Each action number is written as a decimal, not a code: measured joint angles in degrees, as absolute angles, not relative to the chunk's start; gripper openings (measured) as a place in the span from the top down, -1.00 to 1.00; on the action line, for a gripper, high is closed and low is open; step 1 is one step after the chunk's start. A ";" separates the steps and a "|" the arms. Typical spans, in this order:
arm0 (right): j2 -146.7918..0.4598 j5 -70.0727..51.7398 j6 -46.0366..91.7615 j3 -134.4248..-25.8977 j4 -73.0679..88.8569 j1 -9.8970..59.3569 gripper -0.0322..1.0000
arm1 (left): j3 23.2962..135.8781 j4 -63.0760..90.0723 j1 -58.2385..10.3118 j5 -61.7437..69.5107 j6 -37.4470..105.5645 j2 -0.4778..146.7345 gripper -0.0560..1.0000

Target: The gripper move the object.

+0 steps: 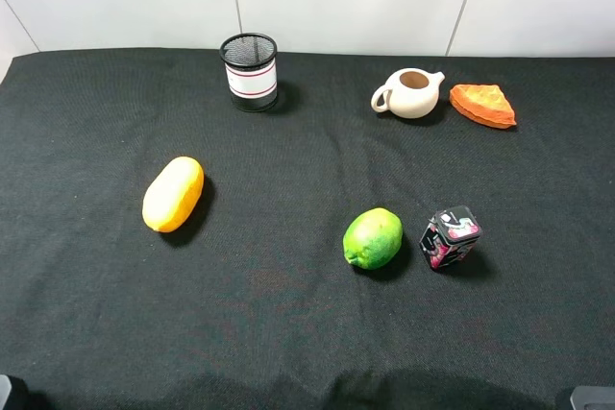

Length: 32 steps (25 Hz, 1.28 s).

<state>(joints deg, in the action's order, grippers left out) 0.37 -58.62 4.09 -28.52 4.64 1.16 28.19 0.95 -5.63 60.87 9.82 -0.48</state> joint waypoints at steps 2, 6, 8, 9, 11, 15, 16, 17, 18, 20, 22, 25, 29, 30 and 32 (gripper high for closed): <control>0.37 -58.62 4.09 -28.52 4.64 1.16 -0.41 | 28.19 0.95 -6.19 60.87 9.82 -0.48 -0.98; 0.37 -58.62 4.09 -28.52 4.64 1.16 -0.41 | 28.19 0.95 -6.32 60.87 10.01 -0.48 -0.98; 0.37 -58.62 4.09 -28.52 4.64 1.16 -0.41 | 28.19 0.95 -6.32 60.87 10.01 -0.48 -0.98; 0.37 -58.62 4.09 -28.52 4.64 1.16 -0.41 | 28.19 0.95 -6.38 60.87 10.01 -0.48 -0.98; 0.37 -58.62 4.09 -28.52 4.64 1.16 -0.41 | 28.19 1.00 -7.02 60.87 10.05 -0.48 -0.98; 0.37 -58.62 4.09 -28.52 4.64 1.16 -0.41 | 28.19 1.00 -8.75 60.87 10.16 -0.48 -0.98; 0.37 -58.62 4.09 -28.52 4.64 1.16 -0.41 | 28.19 1.00 -8.82 60.87 10.18 -0.48 -0.98; 0.37 -58.62 4.09 -28.52 4.64 1.16 -0.41 | 28.19 1.00 -8.82 60.87 10.18 -0.48 -0.98; 0.37 -58.62 4.09 -28.52 4.64 1.16 -0.41 | 28.19 1.00 -8.82 60.87 10.18 -0.48 -0.98; 0.37 -58.62 4.09 -28.52 4.64 1.16 -0.41 | 28.19 1.00 -8.82 60.87 10.23 -0.48 -0.98; 0.37 -58.62 4.09 -28.52 4.64 1.16 -0.41 | 28.19 1.00 -8.82 60.87 10.23 -0.48 -0.98; 0.37 -58.62 4.09 -28.52 4.64 1.16 -0.41 | 28.19 1.00 -8.82 60.87 10.23 -0.48 -0.98; 0.37 -58.62 4.09 -28.52 4.64 1.16 -0.41 | 28.19 1.00 -8.82 60.87 10.23 -0.48 -0.98; 0.37 -58.62 4.09 -28.52 4.64 1.16 -0.41 | 28.19 1.00 -8.82 60.87 10.23 -0.48 -0.98; 0.37 -58.62 4.09 -28.52 4.64 1.16 -0.41 | 28.19 1.00 -8.82 60.87 10.23 -0.48 -0.98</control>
